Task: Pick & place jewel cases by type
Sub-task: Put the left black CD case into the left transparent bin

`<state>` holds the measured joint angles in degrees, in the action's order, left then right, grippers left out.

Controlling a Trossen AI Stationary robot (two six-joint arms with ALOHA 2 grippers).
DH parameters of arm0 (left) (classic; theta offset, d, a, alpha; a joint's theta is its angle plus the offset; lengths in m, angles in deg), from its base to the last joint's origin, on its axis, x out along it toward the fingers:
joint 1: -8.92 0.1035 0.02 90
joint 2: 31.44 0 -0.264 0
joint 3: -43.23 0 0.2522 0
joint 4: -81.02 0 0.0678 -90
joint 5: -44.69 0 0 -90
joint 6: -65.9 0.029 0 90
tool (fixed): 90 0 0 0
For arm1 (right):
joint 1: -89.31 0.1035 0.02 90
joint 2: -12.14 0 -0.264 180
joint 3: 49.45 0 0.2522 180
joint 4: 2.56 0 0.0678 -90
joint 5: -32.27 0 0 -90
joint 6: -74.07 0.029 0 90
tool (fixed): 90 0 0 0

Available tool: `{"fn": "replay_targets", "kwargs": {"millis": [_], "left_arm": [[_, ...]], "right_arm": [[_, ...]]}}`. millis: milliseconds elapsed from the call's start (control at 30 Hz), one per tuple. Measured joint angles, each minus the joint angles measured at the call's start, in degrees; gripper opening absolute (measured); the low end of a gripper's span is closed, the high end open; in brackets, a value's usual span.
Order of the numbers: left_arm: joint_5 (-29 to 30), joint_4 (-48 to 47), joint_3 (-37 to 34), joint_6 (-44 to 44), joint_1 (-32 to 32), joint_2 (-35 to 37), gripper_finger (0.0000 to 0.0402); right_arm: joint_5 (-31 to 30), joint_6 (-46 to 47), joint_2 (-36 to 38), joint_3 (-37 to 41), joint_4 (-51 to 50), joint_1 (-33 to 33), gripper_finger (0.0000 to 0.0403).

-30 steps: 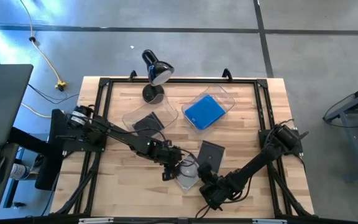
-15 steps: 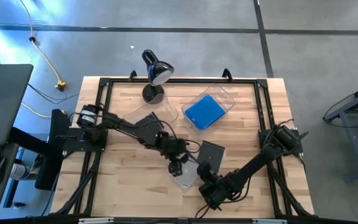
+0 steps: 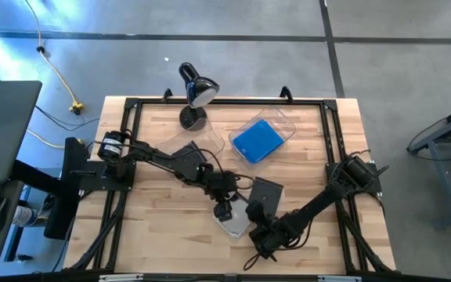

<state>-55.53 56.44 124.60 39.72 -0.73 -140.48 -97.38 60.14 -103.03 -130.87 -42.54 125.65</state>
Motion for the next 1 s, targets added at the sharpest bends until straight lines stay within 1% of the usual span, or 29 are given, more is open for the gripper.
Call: {"fn": "replay_targets", "kwargs": {"millis": [67, 167, 233, 333, 400, 433, 500, 600, 667, 833, 900, 1000], "left_arm": [[0.1, 0.3, 0.0, 0.2, 0.0, 0.0, 0.0230], [0.1, 0.2, 0.0, 0.2, 0.0, 0.0, 0.0230], [0.1, 0.3, 0.0, 0.3, 0.0, 0.0, 0.0230], [-1.6, 2.0, 0.2, 0.4, -0.1, 0.0, 0.0230], [-3.0, 2.6, 0.2, 0.4, -0.2, 0.0, 0.0230], [-3.2, 2.9, 0.2, 0.4, -0.2, 0.0, 0.0230], [-3.1, 3.9, 0.2, 0.4, -0.2, 0.0, 0.0230], [-2.9, 4.2, 0.2, 0.4, -0.1, 0.0, 0.0230], [-2.9, 4.0, 0.2, 0.5, -0.1, 0.0, 0.0230], [-2.9, 3.9, 0.2, 0.9, -0.1, 0.0, 0.0230], [-2.8, 4.1, 0.2, 0.9, -0.1, 0.0, 0.0230], [-3.4, 4.8, 0.2, 0.8, -0.1, 0.0, 0.0230]], "right_arm": [[-0.2, -0.1, 0.0, 0.0, 0.0, -0.1, 0.0140], [-2.0, -0.1, 0.0, 0.0, 0.1, 0.0, 0.0140], [-5.4, -0.2, 0.0, 0.0, 0.4, 0.2, 0.0140], [-12.3, -0.7, 0.0, 0.0, 0.7, -0.1, 0.0140], [-15.4, -1.2, 0.0, 0.0, 1.0, -0.2, 0.0140], [-16.0, -1.5, 0.0, 0.0, 1.0, -0.2, 0.0140], [-14.5, -1.6, 0.0, 0.0, 1.0, -0.2, 0.0140], [-9.5, -1.6, 0.0, 0.0, 1.2, -0.1, 0.0140], [-7.6, -1.6, 0.0, 0.0, 1.3, 0.0, 0.0140], [-7.5, -1.6, 0.0, 0.0, 4.1, 0.5, 0.0132], [-7.7, -1.6, 0.0, 0.0, 5.2, 0.6, 0.0119], [-8.1, -1.6, 0.0, 0.0, 5.5, 0.1, 0.0090]]}}
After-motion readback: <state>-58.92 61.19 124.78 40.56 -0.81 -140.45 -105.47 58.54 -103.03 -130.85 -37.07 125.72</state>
